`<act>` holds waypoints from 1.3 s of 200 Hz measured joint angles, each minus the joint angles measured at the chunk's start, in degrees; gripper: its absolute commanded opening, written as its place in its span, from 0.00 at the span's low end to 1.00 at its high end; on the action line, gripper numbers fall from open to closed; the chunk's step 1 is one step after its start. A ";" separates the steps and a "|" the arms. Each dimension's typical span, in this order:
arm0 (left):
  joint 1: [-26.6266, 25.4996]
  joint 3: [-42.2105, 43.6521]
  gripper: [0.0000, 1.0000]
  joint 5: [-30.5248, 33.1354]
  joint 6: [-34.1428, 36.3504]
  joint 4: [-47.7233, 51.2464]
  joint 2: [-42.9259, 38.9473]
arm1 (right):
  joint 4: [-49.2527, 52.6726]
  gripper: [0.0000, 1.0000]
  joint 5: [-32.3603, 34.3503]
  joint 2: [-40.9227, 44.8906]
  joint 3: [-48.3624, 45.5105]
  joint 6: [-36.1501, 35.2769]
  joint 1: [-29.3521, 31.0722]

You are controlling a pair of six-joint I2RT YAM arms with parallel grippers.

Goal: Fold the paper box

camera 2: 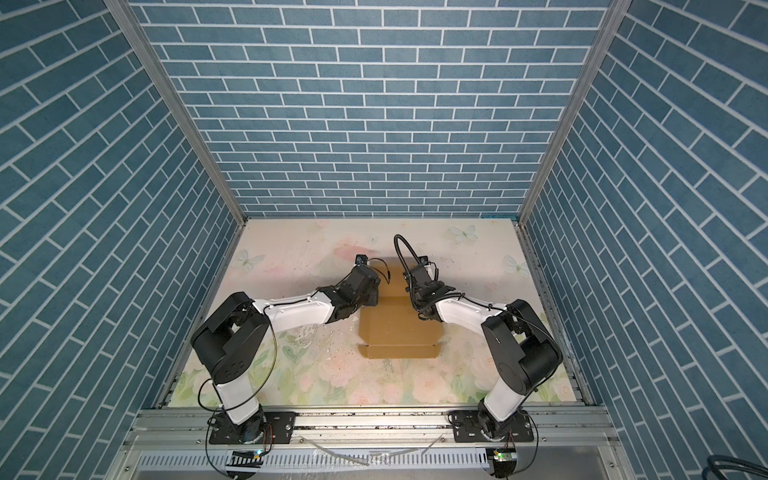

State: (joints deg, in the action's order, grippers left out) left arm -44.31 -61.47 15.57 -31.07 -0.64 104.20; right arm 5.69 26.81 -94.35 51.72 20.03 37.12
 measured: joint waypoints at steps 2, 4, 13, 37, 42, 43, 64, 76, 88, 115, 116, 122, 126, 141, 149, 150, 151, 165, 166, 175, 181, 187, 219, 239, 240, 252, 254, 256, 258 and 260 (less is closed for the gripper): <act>0.00 0.00 0.00 0.00 0.00 0.00 0.00 | -0.04 0.12 0.00 -0.02 0.00 0.11 0.00; 0.00 0.00 0.00 0.00 0.00 0.00 0.00 | -0.09 0.12 0.00 -0.02 0.00 0.11 0.00; 0.00 0.00 0.00 0.00 0.00 0.00 0.00 | -0.33 0.13 0.02 -0.11 -0.02 0.33 0.00; 0.00 0.00 0.00 -0.02 0.00 -0.02 0.00 | -1.07 0.15 0.22 -0.50 -0.02 0.76 0.00; 0.00 0.00 0.00 -0.02 0.00 -0.02 0.02 | -1.38 0.16 0.24 -0.63 -0.02 0.81 0.00; 0.00 0.00 0.00 0.00 0.00 -0.02 0.00 | -1.42 0.16 0.26 -0.66 -0.02 0.81 0.00; 0.00 0.00 0.00 -0.02 0.00 -0.02 0.02 | -2.32 0.16 0.70 -1.44 -0.02 1.22 0.00; 0.00 0.00 0.00 -0.02 0.02 -0.02 0.00 | -2.91 0.17 0.98 -1.79 -0.02 1.62 0.00; 0.00 0.00 0.00 -0.02 0.00 -0.04 0.00 | -3.50 0.18 1.09 -2.08 -0.02 1.99 0.00; 0.00 0.00 0.00 -0.02 0.02 -0.02 0.00 | -4.74 0.19 1.49 -2.80 -0.04 2.51 0.00; 0.00 0.00 0.00 -0.02 0.02 -0.02 0.02 | -4.81 0.19 1.51 -2.82 -0.04 2.54 0.00; 0.00 0.00 0.00 -0.02 0.02 -0.02 0.00 | -5.07 0.19 1.62 -2.99 -0.04 2.67 0.00; 0.00 0.00 0.00 -0.02 0.02 -0.02 0.00 | -5.27 0.18 1.73 -3.13 -0.04 2.67 0.00; 0.00 0.00 0.00 -0.02 0.02 -0.02 0.00 | -5.97 0.14 2.25 -3.67 -0.04 2.80 0.00; 0.00 0.00 0.00 -0.02 0.02 -0.02 0.02 | -6.25 0.11 2.69 -3.96 -0.04 3.08 0.00; 0.00 0.00 0.00 -0.02 0.02 -0.02 0.02 | -6.29 0.11 2.78 -3.98 -0.04 3.15 0.00; 0.00 0.00 0.00 -0.02 0.04 -0.02 0.02 | -6.36 0.11 2.82 -4.02 -0.04 3.19 0.00; 0.00 0.00 0.00 -0.02 0.02 -0.02 0.02 | -6.67 0.09 3.69 -4.37 -0.04 3.74 0.00; 0.00 0.00 0.00 -0.02 0.02 -0.02 0.00 | -6.69 0.09 3.67 -4.37 -0.04 3.76 0.00; 0.00 0.00 0.00 -0.02 0.02 -0.02 0.02 | -6.75 0.07 4.15 -4.50 -0.04 4.02 0.09; 0.00 0.00 0.00 -0.02 0.02 -0.02 0.00 | -6.80 0.07 4.50 -4.57 -0.04 4.20 0.20; 0.00 0.00 0.00 -0.02 0.02 -0.02 0.00 | -6.80 0.07 4.83 -4.66 -0.04 4.48 0.33; 0.00 0.00 0.00 -0.02 0.04 -0.02 0.02 | -6.62 0.05 6.14 -4.83 -0.04 5.55 0.52; 0.00 0.00 0.00 -0.02 0.02 -0.04 0.00 | -6.32 0.04 6.43 -4.83 0.00 5.68 0.63; 0.00 0.00 0.00 -0.02 0.02 -0.04 0.00 | -6.32 0.04 6.43 -4.83 0.00 5.68 0.66; 0.00 -0.02 0.00 -0.07 0.02 -0.07 0.00 | -5.84 0.04 6.67 -4.83 0.11 5.75 0.70; 0.00 -0.02 0.00 -0.07 0.02 -0.07 0.00 | -5.73 0.04 6.69 -4.83 0.15 5.77 0.72; 0.00 -0.02 0.00 -0.07 0.02 -0.07 0.00 | -5.64 0.05 6.71 -4.81 0.20 5.77 0.72; 0.00 -0.02 0.00 -0.07 0.02 -0.07 0.00 | -5.51 0.05 6.73 -4.83 0.24 5.81 0.74; 0.00 -0.02 0.00 -0.09 0.02 -0.07 0.00 | -5.40 0.06 6.75 -4.83 0.31 5.88 0.74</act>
State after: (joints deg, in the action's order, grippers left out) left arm -44.31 -61.49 15.49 -31.05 -0.71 104.20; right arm 0.30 33.56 -99.18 52.03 25.91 37.87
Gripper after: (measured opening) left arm 0.071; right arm 0.070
